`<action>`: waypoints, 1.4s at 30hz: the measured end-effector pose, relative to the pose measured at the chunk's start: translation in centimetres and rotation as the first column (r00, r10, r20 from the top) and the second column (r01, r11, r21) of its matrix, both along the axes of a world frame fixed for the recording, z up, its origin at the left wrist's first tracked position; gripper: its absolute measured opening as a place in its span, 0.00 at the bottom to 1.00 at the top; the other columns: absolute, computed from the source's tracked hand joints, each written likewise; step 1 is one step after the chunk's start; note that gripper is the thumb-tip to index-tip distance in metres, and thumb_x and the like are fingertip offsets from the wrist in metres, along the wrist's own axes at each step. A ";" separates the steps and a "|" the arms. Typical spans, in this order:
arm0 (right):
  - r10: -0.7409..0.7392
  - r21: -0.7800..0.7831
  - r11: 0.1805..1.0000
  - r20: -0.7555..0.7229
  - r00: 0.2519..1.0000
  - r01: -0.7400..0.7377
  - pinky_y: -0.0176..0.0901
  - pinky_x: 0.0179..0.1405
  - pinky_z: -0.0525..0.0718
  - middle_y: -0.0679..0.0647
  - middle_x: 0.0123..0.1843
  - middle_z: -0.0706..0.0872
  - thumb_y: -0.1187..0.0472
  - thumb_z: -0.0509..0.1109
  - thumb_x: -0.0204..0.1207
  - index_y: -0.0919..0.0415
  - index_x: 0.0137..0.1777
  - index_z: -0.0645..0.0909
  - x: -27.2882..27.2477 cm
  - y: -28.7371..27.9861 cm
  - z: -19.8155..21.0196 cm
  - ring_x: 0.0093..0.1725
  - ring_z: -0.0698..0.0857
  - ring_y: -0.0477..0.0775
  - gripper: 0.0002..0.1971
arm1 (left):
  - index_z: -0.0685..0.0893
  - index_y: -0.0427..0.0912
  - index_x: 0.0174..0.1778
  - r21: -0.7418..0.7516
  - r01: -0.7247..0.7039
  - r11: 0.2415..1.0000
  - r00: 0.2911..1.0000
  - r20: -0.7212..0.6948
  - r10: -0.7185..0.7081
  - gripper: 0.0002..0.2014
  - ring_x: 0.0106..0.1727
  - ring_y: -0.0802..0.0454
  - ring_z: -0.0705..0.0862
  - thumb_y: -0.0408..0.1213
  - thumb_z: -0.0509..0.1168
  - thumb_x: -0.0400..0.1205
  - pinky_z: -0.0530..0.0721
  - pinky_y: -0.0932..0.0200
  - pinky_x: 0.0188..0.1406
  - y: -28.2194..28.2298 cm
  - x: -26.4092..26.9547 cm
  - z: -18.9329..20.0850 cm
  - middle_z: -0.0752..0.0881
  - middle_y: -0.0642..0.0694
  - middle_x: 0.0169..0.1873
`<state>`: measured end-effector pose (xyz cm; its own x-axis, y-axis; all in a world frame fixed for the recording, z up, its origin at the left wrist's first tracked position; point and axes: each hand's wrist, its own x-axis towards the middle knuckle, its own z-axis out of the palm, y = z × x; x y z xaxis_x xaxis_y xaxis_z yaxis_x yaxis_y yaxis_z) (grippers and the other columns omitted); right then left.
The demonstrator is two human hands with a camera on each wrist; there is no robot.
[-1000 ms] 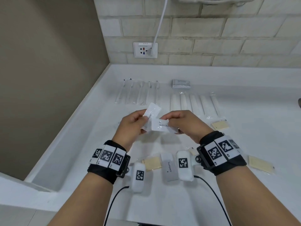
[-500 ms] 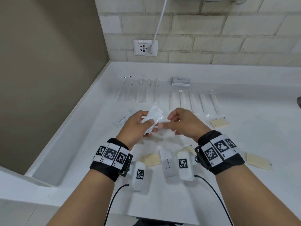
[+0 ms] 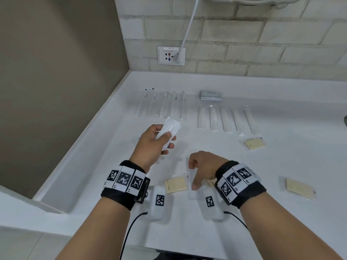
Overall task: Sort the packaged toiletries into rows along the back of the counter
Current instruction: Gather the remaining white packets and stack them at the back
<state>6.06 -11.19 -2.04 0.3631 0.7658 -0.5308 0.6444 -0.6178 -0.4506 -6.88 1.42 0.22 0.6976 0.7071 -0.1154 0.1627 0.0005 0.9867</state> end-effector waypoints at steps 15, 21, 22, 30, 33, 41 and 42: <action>0.013 0.599 0.787 -0.256 0.966 0.148 0.42 0.38 0.88 0.53 0.41 0.87 0.69 0.82 0.65 0.63 0.54 0.78 -0.1 6.0 7.2 0.35 0.85 0.49 0.21 | 0.84 0.36 0.58 -0.253 -0.148 0.956 0.985 0.049 0.166 0.13 0.47 0.39 0.86 0.31 0.58 0.82 0.85 0.41 0.53 2.3 -1.2 -0.5 0.87 0.32 0.51; -0.100 0.655 0.747 -0.062 0.993 0.116 0.33 0.29 0.77 0.50 0.45 0.83 0.59 0.87 0.56 0.56 0.50 0.79 -0.9 9.1 5.5 0.33 0.79 0.44 0.25 | 0.82 0.41 0.59 -0.163 -0.088 0.983 0.992 0.076 0.102 0.09 0.42 0.45 0.88 0.34 0.61 0.85 0.84 0.49 0.45 3.6 -1.1 0.6 0.87 0.43 0.40; -0.127 0.674 0.730 -0.032 0.991 0.115 0.36 0.32 0.77 0.49 0.45 0.83 0.56 0.87 0.55 0.56 0.51 0.79 -0.9 9.5 5.6 0.36 0.79 0.45 0.26 | 0.82 0.41 0.59 -0.135 -0.107 0.985 0.991 0.068 0.117 0.10 0.42 0.46 0.88 0.31 0.61 0.84 0.85 0.49 0.45 4.0 -1.1 0.6 0.87 0.45 0.40; -0.165 0.681 0.685 -0.201 0.966 0.258 0.34 0.39 0.75 0.49 0.45 0.82 0.46 0.79 0.67 0.56 0.53 0.79 0.5 12.5 4.7 0.35 0.80 0.44 0.20 | 0.78 0.44 0.64 -0.109 -0.277 0.955 0.940 0.173 0.293 0.12 0.51 0.46 0.86 0.31 0.58 0.87 0.87 0.50 0.44 7.6 -1.7 1.4 0.86 0.41 0.56; -0.166 0.597 0.769 -0.160 0.973 0.229 0.38 0.42 0.78 0.48 0.44 0.83 0.52 0.72 0.77 0.60 0.52 0.82 1.1 13.8 2.7 0.42 0.83 0.51 0.12 | 0.76 0.43 0.65 -0.118 -0.318 0.941 0.915 0.223 0.337 0.12 0.53 0.43 0.88 0.29 0.56 0.87 0.87 0.51 0.44 9.0 -2.1 1.8 0.85 0.41 0.59; 0.113 0.181 0.967 0.322 0.940 -0.179 0.52 0.68 0.74 0.53 0.73 0.75 0.47 0.64 0.80 0.47 0.76 0.72 -0.3 18.0 -0.5 0.73 0.70 0.59 0.24 | 0.73 0.43 0.68 -0.139 -0.286 0.948 0.914 0.257 0.313 0.13 0.47 0.43 0.91 0.30 0.53 0.89 0.92 0.49 0.41 10.5 -2.6 1.9 0.83 0.44 0.58; 0.107 0.153 0.974 0.340 0.934 -0.167 0.53 0.68 0.74 0.53 0.74 0.74 0.45 0.66 0.78 0.47 0.77 0.70 -0.4 18.3 -0.7 0.74 0.69 0.59 0.27 | 0.73 0.42 0.69 -0.139 -0.286 0.948 0.918 0.245 0.313 0.14 0.47 0.43 0.91 0.30 0.53 0.89 0.92 0.51 0.39 10.7 -2.6 1.7 0.83 0.42 0.59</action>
